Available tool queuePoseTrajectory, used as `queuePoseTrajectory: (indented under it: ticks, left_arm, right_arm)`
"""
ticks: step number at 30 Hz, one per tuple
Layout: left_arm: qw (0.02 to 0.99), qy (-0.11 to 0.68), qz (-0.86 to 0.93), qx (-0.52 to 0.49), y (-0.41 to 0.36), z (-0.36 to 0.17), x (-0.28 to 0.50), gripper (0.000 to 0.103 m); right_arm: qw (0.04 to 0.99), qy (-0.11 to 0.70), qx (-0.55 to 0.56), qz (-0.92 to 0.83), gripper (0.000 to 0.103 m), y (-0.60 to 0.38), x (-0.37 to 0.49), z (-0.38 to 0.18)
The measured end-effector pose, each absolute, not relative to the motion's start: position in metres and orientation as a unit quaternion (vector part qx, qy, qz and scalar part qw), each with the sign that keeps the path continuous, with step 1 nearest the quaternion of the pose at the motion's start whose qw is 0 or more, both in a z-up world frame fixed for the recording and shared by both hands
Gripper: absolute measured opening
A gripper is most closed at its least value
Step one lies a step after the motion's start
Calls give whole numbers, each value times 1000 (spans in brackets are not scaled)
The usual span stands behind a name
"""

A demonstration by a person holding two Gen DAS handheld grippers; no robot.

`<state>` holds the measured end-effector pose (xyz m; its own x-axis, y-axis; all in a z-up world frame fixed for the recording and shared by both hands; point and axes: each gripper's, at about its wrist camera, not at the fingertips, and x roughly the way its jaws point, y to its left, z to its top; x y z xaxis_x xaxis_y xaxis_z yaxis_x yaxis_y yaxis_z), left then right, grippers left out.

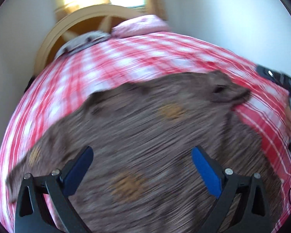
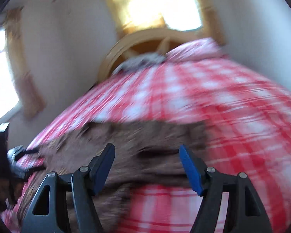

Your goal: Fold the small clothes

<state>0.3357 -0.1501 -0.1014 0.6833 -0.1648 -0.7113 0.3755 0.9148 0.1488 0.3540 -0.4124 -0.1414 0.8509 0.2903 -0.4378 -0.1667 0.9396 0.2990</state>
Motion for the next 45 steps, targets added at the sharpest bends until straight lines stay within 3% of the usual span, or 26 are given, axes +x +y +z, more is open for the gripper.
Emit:
queuePoseTrajectory:
  ticks: [7, 10, 12, 18, 19, 21, 22, 33, 36, 37, 38, 39, 41, 45]
  left_arm:
    - [876, 358, -231, 226, -272, -108, 369, 98]
    - [865, 370, -252, 226, -310, -117, 388, 84]
    - [855, 386, -256, 232, -329, -129, 407, 67]
    - [842, 436, -250, 193, -329, -144, 435, 60]
    - [842, 439, -253, 186, -330, -143, 435, 55]
    - [839, 447, -259, 170, -325, -138, 436, 4]
    - [840, 449, -261, 157, -320, -133, 435, 7]
    - [846, 448, -288, -6, -238, -83, 442, 4]
    - [856, 434, -279, 30, -241, -87, 439, 6]
    - [860, 429, -272, 48, -245, -90, 435, 10]
    - [858, 433, -267, 71, -255, -96, 432, 33]
    - [859, 433, -258, 88, -262, -100, 429, 68]
    - [868, 406, -264, 108, -270, -103, 421, 92]
    - [861, 390, -275, 172, -299, -115, 418, 90]
  right_arm:
    - [938, 249, 241, 9, 69, -483, 351, -169]
    - [935, 237, 264, 14, 69, -489, 347, -170]
    - [934, 235, 270, 23, 70, -492, 347, -172]
    - [926, 252, 278, 25, 70, -498, 352, -180]
    - [926, 254, 279, 24, 70, -498, 353, -181]
    - [924, 262, 279, 21, 70, -498, 356, -183]
    - [922, 267, 278, 22, 70, -497, 358, -185]
    - [925, 282, 255, 20, 70, -489, 364, -187]
    - [927, 282, 247, 17, 70, -487, 365, -186]
    - [927, 284, 243, 14, 70, -486, 365, -187]
    - [927, 286, 240, 12, 70, -484, 366, -187]
    - [928, 288, 237, 11, 70, -483, 366, -187]
    - [928, 287, 237, 12, 70, -483, 366, -187]
    - [924, 286, 255, 14, 70, -489, 365, -189]
